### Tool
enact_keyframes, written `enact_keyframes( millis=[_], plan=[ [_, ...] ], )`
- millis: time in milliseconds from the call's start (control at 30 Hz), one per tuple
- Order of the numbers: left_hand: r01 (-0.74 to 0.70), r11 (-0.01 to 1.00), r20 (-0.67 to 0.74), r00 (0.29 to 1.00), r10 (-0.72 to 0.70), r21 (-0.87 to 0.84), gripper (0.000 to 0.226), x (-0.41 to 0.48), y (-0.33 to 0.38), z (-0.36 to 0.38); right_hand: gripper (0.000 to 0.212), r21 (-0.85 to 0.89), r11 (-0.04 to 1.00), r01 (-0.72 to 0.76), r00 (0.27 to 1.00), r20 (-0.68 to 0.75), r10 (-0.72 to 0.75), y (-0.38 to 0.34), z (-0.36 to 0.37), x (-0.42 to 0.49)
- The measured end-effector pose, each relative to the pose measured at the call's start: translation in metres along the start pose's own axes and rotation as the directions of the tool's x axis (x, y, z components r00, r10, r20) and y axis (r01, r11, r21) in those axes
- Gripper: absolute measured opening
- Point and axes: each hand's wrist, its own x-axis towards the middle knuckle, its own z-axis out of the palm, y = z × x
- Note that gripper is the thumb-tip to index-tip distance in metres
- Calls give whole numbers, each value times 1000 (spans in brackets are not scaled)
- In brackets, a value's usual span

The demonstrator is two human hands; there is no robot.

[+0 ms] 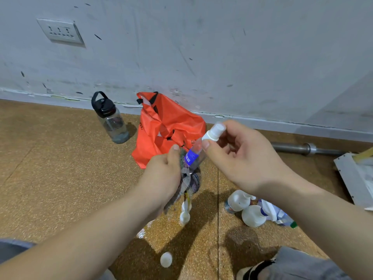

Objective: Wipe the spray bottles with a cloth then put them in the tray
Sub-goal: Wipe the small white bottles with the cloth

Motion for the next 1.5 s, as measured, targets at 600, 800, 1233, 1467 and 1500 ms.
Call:
enact_keyframes(
  millis=[600, 800, 1233, 1467, 1500],
  plan=[
    [-203, 940, 233, 934, 270, -275, 30, -17, 8, 3, 41, 340, 907, -249, 935, -159, 317, 7, -2, 6],
    [473, 710, 538, 829, -157, -522, 54, -17, 26, -3, 40, 412, 870, -272, 949, -37, 314, 12, -3, 11],
    [86, 996, 69, 994, -84, -27, 64, 3, -1, 0, 4, 139, 986, -94, 994, 68, 85, 11, -9, 7],
    [-569, 797, 101, 822, 561, 202, 34, -13, 8, -6, 25, 151, 980, -132, 991, 27, 129, 18, -1, 8],
    [-657, 729, 193, 753, 629, 193, 32, -19, 11, -5, 22, 169, 977, -133, 991, 47, 127, 19, 0, 8]
  ],
)
